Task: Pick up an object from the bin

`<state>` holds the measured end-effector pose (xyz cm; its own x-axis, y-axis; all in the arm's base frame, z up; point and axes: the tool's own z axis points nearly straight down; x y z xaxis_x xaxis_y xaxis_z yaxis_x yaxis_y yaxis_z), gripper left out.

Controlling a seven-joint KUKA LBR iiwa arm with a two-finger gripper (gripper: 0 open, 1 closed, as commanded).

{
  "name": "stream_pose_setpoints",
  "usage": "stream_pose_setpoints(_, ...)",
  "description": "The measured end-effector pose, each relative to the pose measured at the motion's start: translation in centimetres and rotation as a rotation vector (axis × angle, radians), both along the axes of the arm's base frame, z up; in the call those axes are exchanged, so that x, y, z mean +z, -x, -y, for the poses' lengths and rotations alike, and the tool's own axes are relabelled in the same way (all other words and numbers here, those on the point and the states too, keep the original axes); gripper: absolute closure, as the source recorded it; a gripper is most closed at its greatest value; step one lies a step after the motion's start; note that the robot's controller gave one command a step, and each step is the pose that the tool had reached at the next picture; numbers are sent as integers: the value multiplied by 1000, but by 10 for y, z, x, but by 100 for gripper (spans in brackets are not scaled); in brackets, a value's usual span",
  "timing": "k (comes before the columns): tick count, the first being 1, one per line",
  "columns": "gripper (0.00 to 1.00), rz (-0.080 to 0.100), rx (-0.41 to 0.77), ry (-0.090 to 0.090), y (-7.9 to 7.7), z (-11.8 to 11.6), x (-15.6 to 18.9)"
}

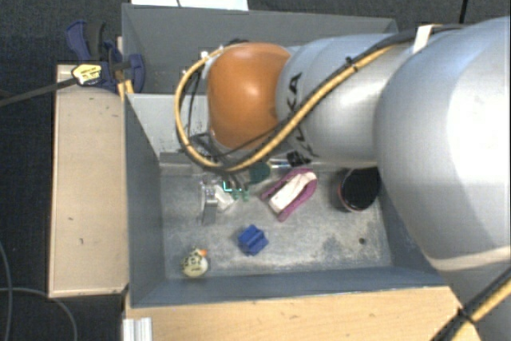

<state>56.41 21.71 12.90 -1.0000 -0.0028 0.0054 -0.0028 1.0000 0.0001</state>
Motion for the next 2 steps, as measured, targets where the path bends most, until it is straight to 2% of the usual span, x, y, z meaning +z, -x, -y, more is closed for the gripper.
stream_pose_setpoints(1,0,6,484,-2,29,62,-39)
stream_pose_setpoints(2,0,16,757,0,85,123,-58)
